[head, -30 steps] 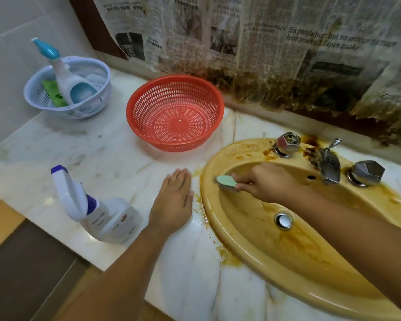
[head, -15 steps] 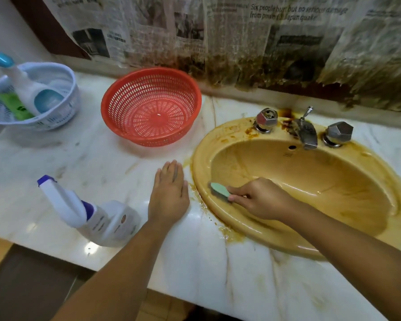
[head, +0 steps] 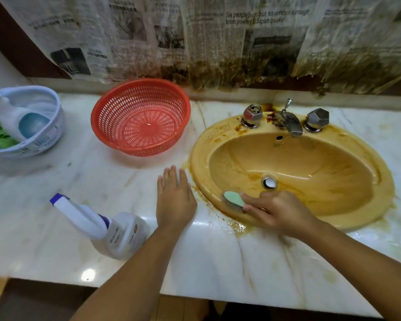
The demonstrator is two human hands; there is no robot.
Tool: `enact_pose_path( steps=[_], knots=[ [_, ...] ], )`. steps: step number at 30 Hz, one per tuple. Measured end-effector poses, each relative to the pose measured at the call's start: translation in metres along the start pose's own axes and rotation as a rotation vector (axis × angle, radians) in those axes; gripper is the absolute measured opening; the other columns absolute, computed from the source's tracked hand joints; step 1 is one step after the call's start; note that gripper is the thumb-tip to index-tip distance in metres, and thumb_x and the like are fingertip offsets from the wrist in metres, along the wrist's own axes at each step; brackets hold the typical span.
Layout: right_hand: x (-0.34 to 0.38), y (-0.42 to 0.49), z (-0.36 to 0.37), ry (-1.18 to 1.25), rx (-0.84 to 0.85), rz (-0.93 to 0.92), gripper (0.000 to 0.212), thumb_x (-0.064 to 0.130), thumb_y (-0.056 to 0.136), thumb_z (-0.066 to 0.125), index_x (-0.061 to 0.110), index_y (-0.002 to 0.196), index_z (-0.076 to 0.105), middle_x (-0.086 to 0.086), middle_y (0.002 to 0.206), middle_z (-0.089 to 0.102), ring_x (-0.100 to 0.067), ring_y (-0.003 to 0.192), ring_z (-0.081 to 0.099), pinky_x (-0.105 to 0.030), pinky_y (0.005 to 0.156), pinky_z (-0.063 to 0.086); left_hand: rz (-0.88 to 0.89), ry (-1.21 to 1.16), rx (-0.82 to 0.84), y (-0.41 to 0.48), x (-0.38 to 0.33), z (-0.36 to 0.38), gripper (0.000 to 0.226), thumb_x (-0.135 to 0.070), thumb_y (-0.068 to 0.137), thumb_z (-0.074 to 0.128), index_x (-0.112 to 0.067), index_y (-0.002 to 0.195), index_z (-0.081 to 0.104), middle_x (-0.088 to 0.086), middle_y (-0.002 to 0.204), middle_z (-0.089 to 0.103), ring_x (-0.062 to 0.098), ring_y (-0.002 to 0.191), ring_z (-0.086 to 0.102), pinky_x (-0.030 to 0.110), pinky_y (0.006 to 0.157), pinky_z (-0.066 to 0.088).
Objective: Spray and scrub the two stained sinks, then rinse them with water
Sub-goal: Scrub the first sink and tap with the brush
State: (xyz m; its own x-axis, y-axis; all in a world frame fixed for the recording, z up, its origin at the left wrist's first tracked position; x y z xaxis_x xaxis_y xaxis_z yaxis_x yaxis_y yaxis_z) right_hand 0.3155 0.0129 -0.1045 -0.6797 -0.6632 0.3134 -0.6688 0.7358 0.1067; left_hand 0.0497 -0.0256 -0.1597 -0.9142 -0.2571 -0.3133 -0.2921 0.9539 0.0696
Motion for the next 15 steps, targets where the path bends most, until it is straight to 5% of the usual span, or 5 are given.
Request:
enact_pose_path(
  steps=[3, 7, 11, 15],
  knots=[
    [0.025, 0.029, 0.003, -0.106, 0.023, -0.086, 0.040, 0.059, 0.100, 0.043, 0.047, 0.133, 0.063, 0.007, 0.068, 0.057, -0.015, 0.060, 0.059, -0.030, 0.047, 0.037, 0.002, 0.020, 0.015, 0.001, -0.001, -0.001, 0.069, -0.033, 0.099, 0.012, -0.004, 0.155, 0.039, 0.021, 0.163, 0.030, 0.037, 0.154, 0.020, 0.049, 0.128, 0.009],
    [0.040, 0.092, 0.010, -0.166, 0.159, 0.114, 0.045, 0.055, 0.106, 0.037, 0.044, 0.148, 0.048, -0.003, 0.096, 0.068, -0.029, 0.093, 0.064, -0.037, 0.064, 0.043, -0.052, -0.054, 0.037, 0.009, 0.000, -0.003, 0.058, -0.025, 0.103, 0.023, -0.009, 0.157, 0.036, 0.016, 0.166, 0.025, 0.033, 0.156, 0.015, 0.045, 0.128, 0.004],
    [0.054, 0.113, 0.012, -0.202, 0.235, -0.031, 0.045, 0.054, 0.107, 0.038, 0.042, 0.149, 0.047, -0.003, 0.093, 0.067, -0.028, 0.088, 0.063, -0.039, 0.064, 0.049, -0.113, -0.249, -0.025, 0.031, 0.004, -0.006, 0.046, -0.010, 0.103, 0.043, -0.009, 0.148, 0.051, 0.012, 0.163, 0.036, 0.028, 0.155, 0.020, 0.039, 0.127, 0.007],
    [0.021, 0.144, 0.001, -0.240, 0.268, 0.072, 0.042, 0.054, 0.107, 0.038, 0.042, 0.144, 0.054, -0.003, 0.104, 0.070, -0.028, 0.095, 0.065, -0.033, 0.064, 0.042, -0.090, -0.334, -0.019, 0.066, 0.005, -0.009, 0.046, 0.000, 0.099, 0.046, -0.008, 0.143, 0.056, 0.008, 0.158, 0.044, 0.028, 0.151, 0.028, 0.034, 0.122, 0.022]
  ],
)
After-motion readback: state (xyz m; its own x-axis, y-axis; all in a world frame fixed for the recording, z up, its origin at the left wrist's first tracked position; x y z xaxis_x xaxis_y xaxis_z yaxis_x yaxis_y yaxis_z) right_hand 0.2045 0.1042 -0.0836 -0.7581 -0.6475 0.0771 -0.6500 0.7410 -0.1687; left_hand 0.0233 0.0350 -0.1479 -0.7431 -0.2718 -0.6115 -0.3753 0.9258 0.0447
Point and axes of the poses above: each hand's wrist, its own y-axis towards the middle knuckle, its own z-axis out of the palm, x = y × z, the point moved 4 cm from there along y, towards the middle knuckle
